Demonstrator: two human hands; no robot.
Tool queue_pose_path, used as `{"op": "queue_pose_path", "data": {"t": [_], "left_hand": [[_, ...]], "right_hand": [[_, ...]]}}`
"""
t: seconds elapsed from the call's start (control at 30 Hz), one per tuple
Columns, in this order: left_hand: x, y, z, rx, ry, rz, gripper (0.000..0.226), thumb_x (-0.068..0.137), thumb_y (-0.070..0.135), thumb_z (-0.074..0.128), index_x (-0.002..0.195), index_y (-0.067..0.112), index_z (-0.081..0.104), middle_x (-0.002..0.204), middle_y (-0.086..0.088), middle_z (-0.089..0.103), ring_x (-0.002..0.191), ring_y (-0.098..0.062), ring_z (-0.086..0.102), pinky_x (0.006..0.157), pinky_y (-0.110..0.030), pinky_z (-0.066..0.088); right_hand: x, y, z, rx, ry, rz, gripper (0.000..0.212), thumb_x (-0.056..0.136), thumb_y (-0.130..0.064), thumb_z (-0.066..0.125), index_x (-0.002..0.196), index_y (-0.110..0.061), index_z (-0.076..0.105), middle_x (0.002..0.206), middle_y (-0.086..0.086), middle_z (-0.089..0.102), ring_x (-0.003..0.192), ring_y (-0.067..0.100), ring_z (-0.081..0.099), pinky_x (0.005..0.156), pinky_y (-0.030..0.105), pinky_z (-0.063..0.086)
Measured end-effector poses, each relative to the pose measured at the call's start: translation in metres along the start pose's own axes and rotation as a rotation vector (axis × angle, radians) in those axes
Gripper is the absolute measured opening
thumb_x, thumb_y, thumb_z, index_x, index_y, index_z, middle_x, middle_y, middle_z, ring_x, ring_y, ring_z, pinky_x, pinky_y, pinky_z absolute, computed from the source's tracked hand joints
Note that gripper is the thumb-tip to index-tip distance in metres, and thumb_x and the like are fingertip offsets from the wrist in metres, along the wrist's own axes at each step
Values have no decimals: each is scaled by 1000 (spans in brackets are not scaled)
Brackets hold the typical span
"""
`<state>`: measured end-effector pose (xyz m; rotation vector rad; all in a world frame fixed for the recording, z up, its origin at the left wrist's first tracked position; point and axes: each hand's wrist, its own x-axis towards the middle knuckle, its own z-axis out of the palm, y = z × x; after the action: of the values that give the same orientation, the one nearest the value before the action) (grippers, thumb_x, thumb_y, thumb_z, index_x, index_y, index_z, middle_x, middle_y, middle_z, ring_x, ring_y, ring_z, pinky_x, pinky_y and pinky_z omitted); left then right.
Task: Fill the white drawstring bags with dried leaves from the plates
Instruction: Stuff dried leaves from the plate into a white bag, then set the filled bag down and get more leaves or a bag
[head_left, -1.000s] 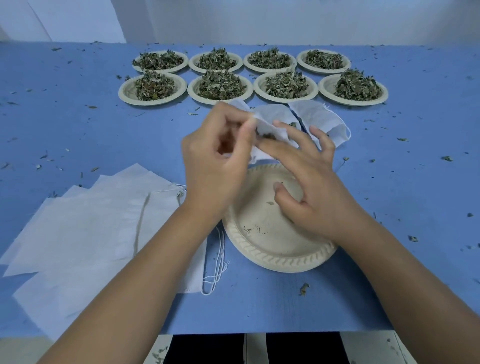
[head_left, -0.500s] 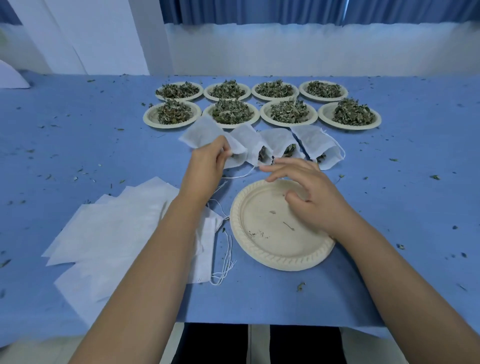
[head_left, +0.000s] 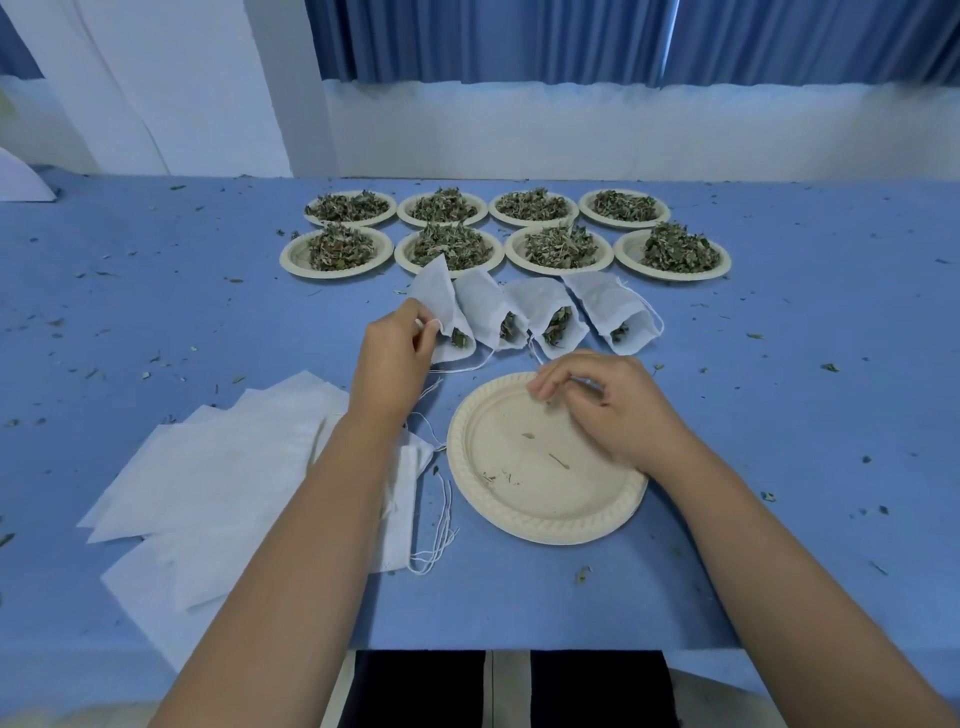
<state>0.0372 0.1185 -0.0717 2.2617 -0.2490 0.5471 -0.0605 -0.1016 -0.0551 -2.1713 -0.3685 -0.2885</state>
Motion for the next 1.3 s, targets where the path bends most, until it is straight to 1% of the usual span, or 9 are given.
{"op": "queue_pose_path", "data": {"t": [0.13,0.33,0.47,0.6,0.83,0.93,1.03,1.13,1.3], "left_hand": [[-1,7,-3,8,53,34,14,97,21,58,95,8,63,59,8,48,55,-5,46,52,-14,33],[-3,46,-7,256,223,337,32,95,30,50,103,4,67,89,-12,61,85,-30,55,68,-40,44],[8,100,23,242,-1,694,29,93,23,45,96,4,67,88,-11,63,86,-31,57,70,-37,41],[33,143,60,277,-126,707,26,98,23,42,109,11,62,102,-6,62,99,-25,53,76,-33,40],[67,169,100,446,-383,683,36,106,29,25,119,10,52,113,-11,56,107,-30,48,89,-39,35],[72,170,102,481,-396,673,37,106,31,24,118,11,52,115,-10,56,109,-29,47,92,-40,33],[72,173,102,516,-409,712,37,106,31,23,118,12,52,115,-10,56,109,-28,46,92,-40,33],[70,172,102,506,-385,774,37,106,32,23,121,14,52,116,-8,55,109,-27,45,92,-38,31],[65,167,97,469,-329,787,37,106,32,24,121,14,52,115,-4,54,109,-24,45,95,-35,33]], "right_hand": [[1,2,0,-11,12,17,31,89,5,49,83,-15,72,96,-7,72,95,18,66,91,41,51],[2,-3,-3,-76,130,-36,28,90,5,50,89,-11,73,94,-4,71,92,3,61,83,5,41],[15,-7,-18,-266,332,-163,19,86,7,53,87,-1,70,86,7,70,80,16,61,76,17,43],[48,16,-67,-376,502,-62,21,84,9,50,90,3,69,92,17,68,85,28,61,75,25,39],[138,108,-129,-807,-93,622,48,92,2,53,138,-2,42,143,17,46,126,30,48,103,34,37],[145,133,-122,-856,-65,571,43,87,2,58,129,0,47,132,19,53,109,31,55,96,39,43],[140,148,-112,-1089,-81,454,53,82,-2,65,130,-5,44,130,14,53,117,30,53,96,37,41],[137,150,-110,-1224,-43,320,36,87,-2,56,123,-9,52,125,10,56,118,27,52,100,35,36],[116,136,-115,-1289,45,130,21,89,3,45,101,-7,59,105,10,64,98,28,59,73,31,32]]}}
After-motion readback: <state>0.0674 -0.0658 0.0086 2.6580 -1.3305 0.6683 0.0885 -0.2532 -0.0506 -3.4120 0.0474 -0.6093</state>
